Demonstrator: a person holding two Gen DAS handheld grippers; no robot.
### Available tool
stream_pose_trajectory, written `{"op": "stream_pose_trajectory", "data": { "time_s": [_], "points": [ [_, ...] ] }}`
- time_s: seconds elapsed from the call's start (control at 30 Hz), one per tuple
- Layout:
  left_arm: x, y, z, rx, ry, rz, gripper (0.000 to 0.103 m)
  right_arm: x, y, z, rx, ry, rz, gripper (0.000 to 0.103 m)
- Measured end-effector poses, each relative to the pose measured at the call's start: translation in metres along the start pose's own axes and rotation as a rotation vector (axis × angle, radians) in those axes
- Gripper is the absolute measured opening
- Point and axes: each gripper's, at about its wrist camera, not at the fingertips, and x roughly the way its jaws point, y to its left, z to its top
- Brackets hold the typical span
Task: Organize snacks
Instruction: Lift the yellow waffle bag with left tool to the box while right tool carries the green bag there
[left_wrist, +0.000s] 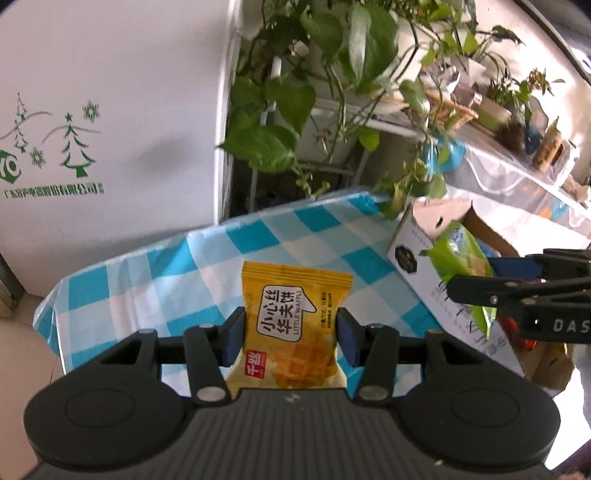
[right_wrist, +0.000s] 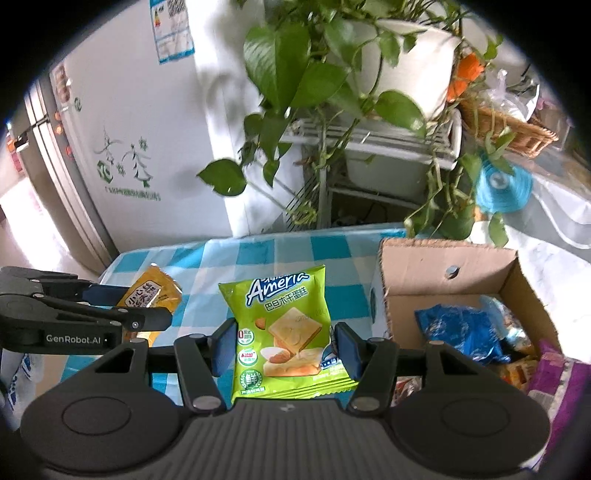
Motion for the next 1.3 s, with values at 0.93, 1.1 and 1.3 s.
{"op": "stream_pose_trajectory", "data": {
  "time_s": [0.93,1.1,1.3],
  "points": [
    [0.0,-0.098,0.029,-0.045,-0.126,-0.18,0.05,-0.069,-0.109,0.015,0.247,-0.185,-0.129,0.063],
    [0.008,-0.112,0.023,-0.118,-0.124,-0.198,0.05,-0.069,-0.127,0.009,0.296,-0.168,-0.16,0.063],
    [0.027,-0.137,0.014,-0.222,-0.079,-0.215,0.05,-0.071,-0.147,0.002,0.364,-0.157,-0.189,0.063]
  ]
}}
